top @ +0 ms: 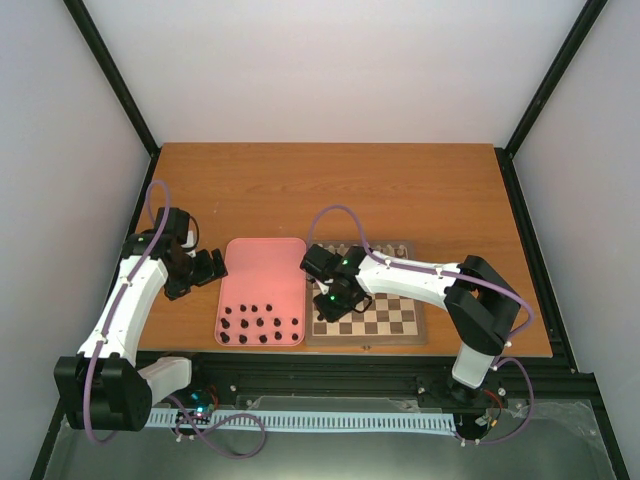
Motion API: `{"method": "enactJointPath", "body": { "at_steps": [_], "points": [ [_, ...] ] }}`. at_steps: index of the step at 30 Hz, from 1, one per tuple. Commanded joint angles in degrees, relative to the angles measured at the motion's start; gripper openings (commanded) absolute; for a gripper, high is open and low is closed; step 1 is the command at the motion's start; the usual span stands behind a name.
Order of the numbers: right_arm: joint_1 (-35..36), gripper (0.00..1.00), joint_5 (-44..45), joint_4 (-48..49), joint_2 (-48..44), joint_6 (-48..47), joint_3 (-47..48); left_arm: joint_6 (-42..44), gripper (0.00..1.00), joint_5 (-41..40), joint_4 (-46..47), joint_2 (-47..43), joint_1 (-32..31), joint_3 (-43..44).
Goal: Set up the chess pieces on the board
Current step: Place the chess piece on the chessboard, then pick up the chess piece from the storage box.
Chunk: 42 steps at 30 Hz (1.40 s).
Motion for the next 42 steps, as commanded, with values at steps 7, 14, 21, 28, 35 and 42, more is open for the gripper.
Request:
{"method": "enactJointPath", "body": {
  "at_steps": [7, 14, 21, 28, 35, 42],
  "points": [
    [-0.1, 0.17, -0.4, -0.1, -0.1, -0.6, 0.4, 0.7, 1.0, 0.6, 0.9, 0.1, 0.3, -0.2],
    [-0.1, 0.28, 1.5, -1.8, -1.3, -0.2, 1.8, 0.7, 1.0, 0.6, 1.1, 0.6, 0.3, 0.0],
    [-0.1, 0.39, 4.6, -5.3, -4.1, -0.2, 6.6, 0.6, 1.0, 0.8, 1.2, 0.6, 0.4, 0.2],
    [0.1, 0.44, 4.0, -6.7, -1.1, -2.7, 13.4, 0.5, 1.0, 0.8, 1.1, 0.2, 0.3, 0.0],
    [4.3, 0.43, 1.3, -6.6, 6.2, -6.4, 21.1, 0.2, 1.0, 0.7, 0.8, 0.0, 0.3, 0.1],
    [6.5, 0.42, -3.8, -5.8, 12.3, -8.8, 23.5, 0.4, 1.0, 0.4, 0.0, -0.4, 0.4, 0.7]
  ]
}}
